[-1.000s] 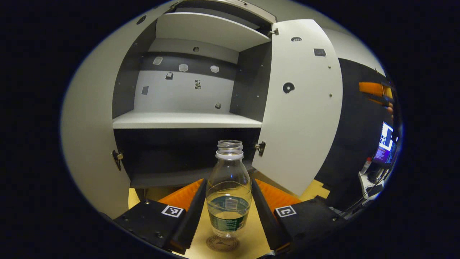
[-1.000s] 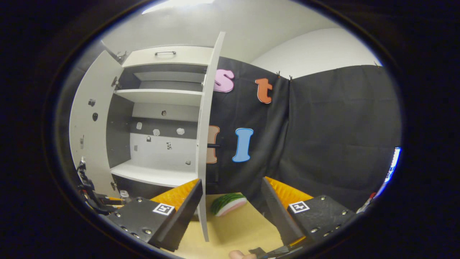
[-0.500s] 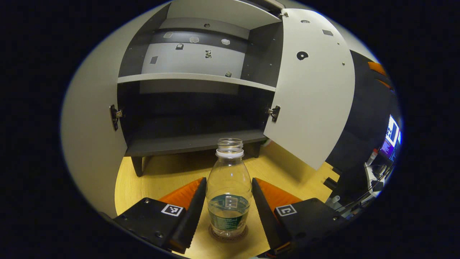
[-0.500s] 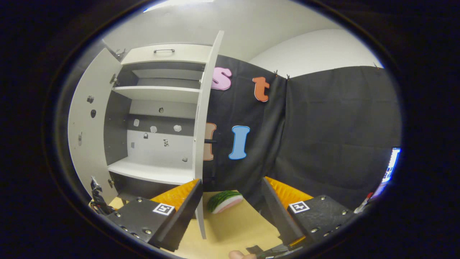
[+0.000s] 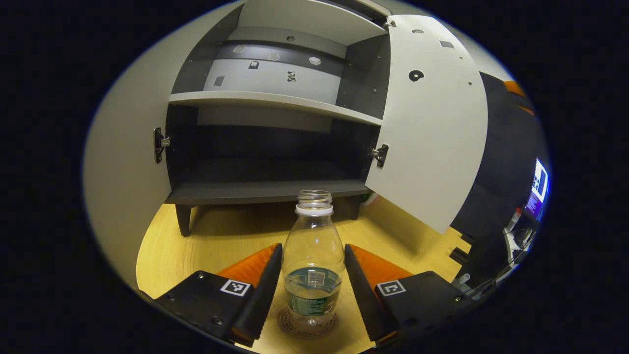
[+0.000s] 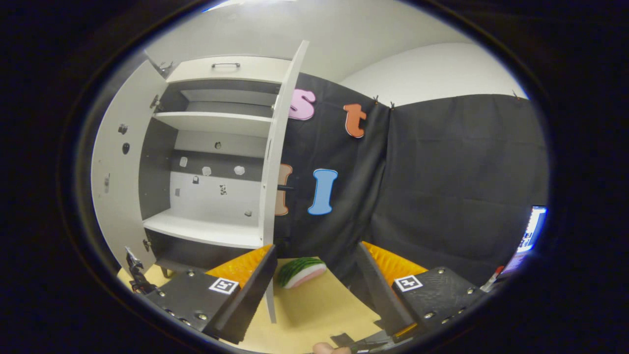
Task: Grasp the bottle in the cabinet with the left hand and place it on the coaster, then close the right door with the right hand and the left door with the left hand.
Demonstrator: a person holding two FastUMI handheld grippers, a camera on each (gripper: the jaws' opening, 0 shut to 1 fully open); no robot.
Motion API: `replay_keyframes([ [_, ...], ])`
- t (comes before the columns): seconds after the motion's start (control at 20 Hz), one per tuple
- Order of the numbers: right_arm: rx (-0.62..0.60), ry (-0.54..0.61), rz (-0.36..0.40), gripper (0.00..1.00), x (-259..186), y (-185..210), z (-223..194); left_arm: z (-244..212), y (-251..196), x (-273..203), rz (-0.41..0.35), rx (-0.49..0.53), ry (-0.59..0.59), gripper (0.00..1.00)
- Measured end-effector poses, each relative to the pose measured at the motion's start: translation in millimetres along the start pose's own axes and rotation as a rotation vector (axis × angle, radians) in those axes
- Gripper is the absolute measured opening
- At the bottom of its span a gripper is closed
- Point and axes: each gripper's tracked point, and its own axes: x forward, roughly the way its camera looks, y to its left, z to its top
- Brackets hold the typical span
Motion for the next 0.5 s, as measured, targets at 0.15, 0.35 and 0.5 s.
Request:
replay_keyframes([
  [0.15,0.010,0.000,0.003,0.99,-1,1,-1,0,-2,-5,-0.003,0.013,0.006,0.79],
  [0.35,0.023,0.002,0.016,0.99,-2,4,-4,-6,-4,-23,-0.008,0.029,0.018,0.79],
  [0.5,0.038,0.006,0.028,0.99,-4,5,-7,-9,-5,-30,-0.008,0.038,0.031,0.79],
])
